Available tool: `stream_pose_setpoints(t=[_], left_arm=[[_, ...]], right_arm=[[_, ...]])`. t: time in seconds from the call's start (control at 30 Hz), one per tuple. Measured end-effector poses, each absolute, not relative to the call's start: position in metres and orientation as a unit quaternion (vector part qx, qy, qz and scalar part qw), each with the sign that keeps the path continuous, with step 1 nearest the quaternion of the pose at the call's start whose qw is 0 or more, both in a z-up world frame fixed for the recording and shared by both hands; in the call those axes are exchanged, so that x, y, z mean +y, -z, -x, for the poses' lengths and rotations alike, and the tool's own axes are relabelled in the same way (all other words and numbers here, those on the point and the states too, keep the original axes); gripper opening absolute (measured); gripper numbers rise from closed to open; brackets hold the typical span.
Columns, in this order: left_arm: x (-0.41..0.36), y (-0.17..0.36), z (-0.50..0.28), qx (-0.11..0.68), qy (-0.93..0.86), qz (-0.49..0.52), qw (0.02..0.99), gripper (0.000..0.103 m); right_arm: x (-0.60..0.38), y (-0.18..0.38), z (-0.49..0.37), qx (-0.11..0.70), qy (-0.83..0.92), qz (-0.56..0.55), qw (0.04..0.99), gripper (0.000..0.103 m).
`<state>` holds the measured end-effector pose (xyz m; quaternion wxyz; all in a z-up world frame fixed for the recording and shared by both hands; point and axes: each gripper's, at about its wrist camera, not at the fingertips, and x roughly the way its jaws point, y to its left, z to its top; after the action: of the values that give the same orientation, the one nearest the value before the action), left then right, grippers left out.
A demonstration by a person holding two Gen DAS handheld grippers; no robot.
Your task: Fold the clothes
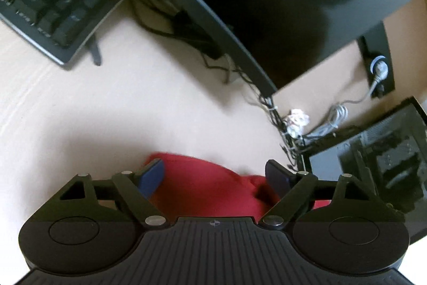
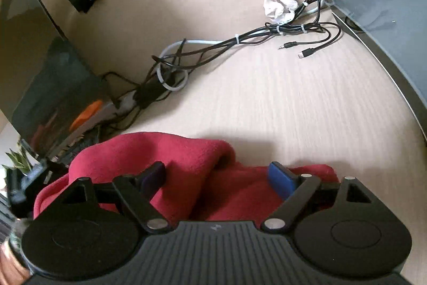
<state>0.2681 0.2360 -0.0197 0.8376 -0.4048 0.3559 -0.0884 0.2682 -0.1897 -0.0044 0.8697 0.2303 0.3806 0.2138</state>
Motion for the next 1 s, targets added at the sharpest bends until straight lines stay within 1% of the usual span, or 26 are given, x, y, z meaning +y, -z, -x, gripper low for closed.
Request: stream_pose_setpoints(t=[0.07, 0.17, 0.23, 0.3, 0.4, 0.5, 0.57, 0.6, 0.73, 0.83, 0.97, 1.0], left_arm=[[0.244, 0.019, -0.267, 0.359, 0.069, 0.404, 0.838, 0.09], [0.259, 0.01, -0.254, 0.348, 0.072, 0.422, 0.834, 0.09], [0.266, 0.0, -0.239, 0.332, 0.092, 0.433, 0.833, 0.093], [0.262, -0.012, -0.222, 0.317, 0.127, 0.429, 0.837, 0.093], [0.249, -0.03, -0.203, 0.296, 0.165, 0.405, 0.849, 0.093], [0.225, -0.049, -0.193, 0.284, 0.198, 0.362, 0.866, 0.094], [0.213, -0.051, -0.187, 0.29, 0.224, 0.334, 0.869, 0.096], [0.211, -0.047, -0.185, 0.3, 0.224, 0.335, 0.864, 0.096], [0.203, -0.016, -0.181, 0.348, 0.198, 0.37, 0.838, 0.096], [0.198, 0.0, -0.181, 0.351, 0.18, 0.396, 0.829, 0.096], [0.206, 0.01, -0.181, 0.344, 0.165, 0.442, 0.812, 0.097], [0.206, 0.012, -0.181, 0.344, 0.163, 0.45, 0.808, 0.097]], right_arm=[[-0.191, -0.001, -0.265, 0.376, -0.213, -0.216, 0.875, 0.085], [-0.202, -0.015, -0.24, 0.36, -0.199, -0.203, 0.889, 0.085], [-0.209, -0.02, -0.217, 0.341, -0.207, -0.192, 0.897, 0.089], [-0.212, -0.017, -0.201, 0.338, -0.219, -0.173, 0.899, 0.093], [-0.192, 0.007, -0.182, 0.36, -0.208, -0.076, 0.906, 0.093], [-0.174, -0.01, -0.171, 0.333, -0.194, -0.006, 0.923, 0.092], [-0.166, -0.033, -0.153, 0.294, -0.205, 0.028, 0.933, 0.089], [-0.162, -0.044, -0.145, 0.274, -0.21, 0.044, 0.937, 0.087], [-0.126, -0.072, -0.096, 0.21, -0.307, 0.138, 0.918, 0.086], [-0.083, -0.067, -0.078, 0.177, -0.362, 0.191, 0.895, 0.086], [-0.024, -0.032, -0.084, 0.144, -0.341, 0.293, 0.882, 0.085], [-0.011, -0.021, -0.085, 0.127, -0.321, 0.333, 0.877, 0.085]])
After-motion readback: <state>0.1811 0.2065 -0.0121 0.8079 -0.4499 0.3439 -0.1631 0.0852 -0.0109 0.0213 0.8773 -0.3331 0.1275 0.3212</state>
